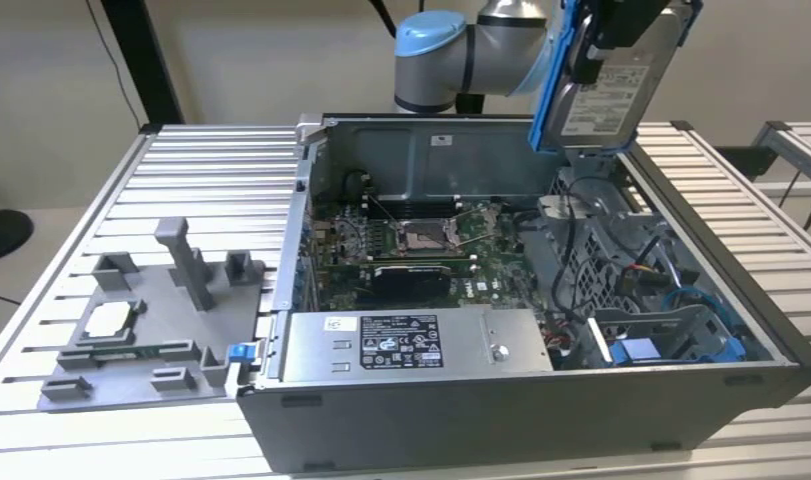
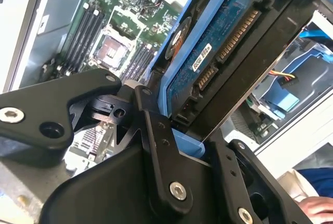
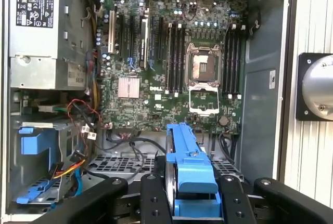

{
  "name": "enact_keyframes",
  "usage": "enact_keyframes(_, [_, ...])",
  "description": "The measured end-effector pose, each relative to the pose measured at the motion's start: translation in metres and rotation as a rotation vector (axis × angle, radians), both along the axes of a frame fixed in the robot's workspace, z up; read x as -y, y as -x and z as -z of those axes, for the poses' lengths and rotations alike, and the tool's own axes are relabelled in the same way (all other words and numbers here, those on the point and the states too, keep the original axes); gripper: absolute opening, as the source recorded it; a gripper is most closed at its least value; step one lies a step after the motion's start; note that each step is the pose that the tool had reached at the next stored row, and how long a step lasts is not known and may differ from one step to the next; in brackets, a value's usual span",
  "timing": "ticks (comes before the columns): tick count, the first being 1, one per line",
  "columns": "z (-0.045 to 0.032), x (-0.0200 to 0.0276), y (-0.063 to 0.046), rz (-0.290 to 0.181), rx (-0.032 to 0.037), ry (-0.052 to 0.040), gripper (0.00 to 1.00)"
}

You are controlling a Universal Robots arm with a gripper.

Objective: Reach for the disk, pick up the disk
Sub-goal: 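Pick up the disk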

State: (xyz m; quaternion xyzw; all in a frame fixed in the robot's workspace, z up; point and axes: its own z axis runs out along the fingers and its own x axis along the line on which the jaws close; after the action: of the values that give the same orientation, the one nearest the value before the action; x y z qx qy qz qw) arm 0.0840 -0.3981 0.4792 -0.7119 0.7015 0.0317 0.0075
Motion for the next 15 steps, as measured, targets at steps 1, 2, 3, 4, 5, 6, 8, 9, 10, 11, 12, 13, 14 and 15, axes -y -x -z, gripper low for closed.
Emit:
enact_keyframes(1, [0.0,0.0005,0.0,0.0,0.0,-0.0001,0.0])
enact_keyframes(2, [0.0,0.001,0.0,0.0,0.0,0.0,0.0])
enact_keyframes(3, [0.0001,0.0016,0.0,0.0,0.0,0.0,0.0])
enact_keyframes(4, [0.0001,0.0021,0.0,0.0,0.0,0.0,0.0])
enact_keyframes(5, [0.0001,0.0026,0.0,0.0,0.0,0.0001,0.0])
enact_keyframes(6, [0.0002,0.0032,0.0,0.0,0.0,0.0,0.0])
enact_keyframes(8, [0.0003,0.0043,-0.0001,0.0,0.0,0.0,0.0])
enact_keyframes(9, [0.0003,0.0048,-0.0001,0.0,0.0,0.0,0.0])
enact_keyframes(10, [0.0003,0.0053,-0.0001,0.0,0.0,0.0,0.0])
enact_keyframes(11, [0.0004,0.0059,-0.0001,0.0,0.0,0.0,0.0])
enact_keyframes(12, [0.0004,0.0065,-0.0001,0.0,0.0,0.0,0.0])
enact_keyframes(13, [0.0004,0.007,-0.0002,0.0,0.0,0.0001,0.0])
enact_keyframes(14, [0.0005,0.0076,-0.0002,0.0,0.0,0.0,0.0])
enact_keyframes(15, [0.0005,0.0081,-0.0002,0.0,0.0,0.0,0.0])
